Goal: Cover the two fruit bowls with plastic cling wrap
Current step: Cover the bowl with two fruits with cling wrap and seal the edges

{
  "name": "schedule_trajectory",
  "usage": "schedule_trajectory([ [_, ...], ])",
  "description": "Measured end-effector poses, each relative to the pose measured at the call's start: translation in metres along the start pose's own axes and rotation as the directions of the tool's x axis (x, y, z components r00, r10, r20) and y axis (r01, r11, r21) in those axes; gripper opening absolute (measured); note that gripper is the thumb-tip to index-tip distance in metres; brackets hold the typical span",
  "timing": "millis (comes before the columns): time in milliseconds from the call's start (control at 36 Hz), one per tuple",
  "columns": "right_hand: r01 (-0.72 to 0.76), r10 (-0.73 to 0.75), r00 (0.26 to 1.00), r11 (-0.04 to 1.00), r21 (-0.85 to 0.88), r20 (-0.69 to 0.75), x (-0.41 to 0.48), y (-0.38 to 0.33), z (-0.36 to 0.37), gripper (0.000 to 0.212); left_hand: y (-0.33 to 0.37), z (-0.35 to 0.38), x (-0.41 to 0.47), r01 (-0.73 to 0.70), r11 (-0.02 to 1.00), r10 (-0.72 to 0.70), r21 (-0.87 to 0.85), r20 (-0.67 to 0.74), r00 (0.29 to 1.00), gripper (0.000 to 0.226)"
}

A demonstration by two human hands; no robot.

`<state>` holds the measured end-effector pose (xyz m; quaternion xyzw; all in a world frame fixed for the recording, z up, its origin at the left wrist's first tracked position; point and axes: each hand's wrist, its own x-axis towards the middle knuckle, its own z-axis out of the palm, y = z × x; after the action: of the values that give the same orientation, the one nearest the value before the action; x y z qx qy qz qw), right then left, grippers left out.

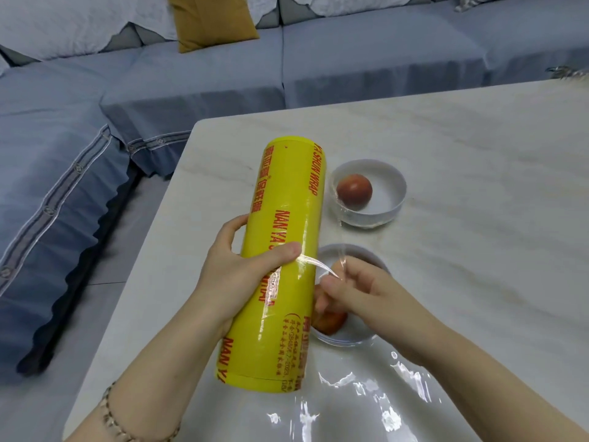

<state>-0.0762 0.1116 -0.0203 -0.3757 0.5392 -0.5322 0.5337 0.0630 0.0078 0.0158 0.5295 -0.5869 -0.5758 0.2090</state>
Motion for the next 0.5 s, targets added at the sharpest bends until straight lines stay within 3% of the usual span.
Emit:
schedule_trajectory([
  [139,-0.061,0.063,0.998,0.993,0.105,-0.020,-0.002,0.004,0.006,0.014,0.003,0.000,0.000,0.011,1.000,-0.011,-0.016,-0.014,1.000,0.086],
  [222,-0.115,0.105,0.991,0.986,0.117,0.086,-0.002,0.004,0.006,0.029,0.004,0.002,-0.001,0.025,0.999,-0.025,-0.046,-0.009,1.000,0.089],
  [278,-0.109,0.099,0.988,0.991,0.080,0.120,-0.003,0.006,0.006,0.027,0.005,0.003,0.000,0.031,0.998,-0.031,-0.057,-0.007,0.999,0.090],
  [500,0.194,-0.204,0.978,0.959,-0.204,-0.029,-0.007,0.025,0.013,0.033,0.010,-0.002,0.002,0.022,0.999,-0.022,-0.031,-0.008,1.000,0.090],
])
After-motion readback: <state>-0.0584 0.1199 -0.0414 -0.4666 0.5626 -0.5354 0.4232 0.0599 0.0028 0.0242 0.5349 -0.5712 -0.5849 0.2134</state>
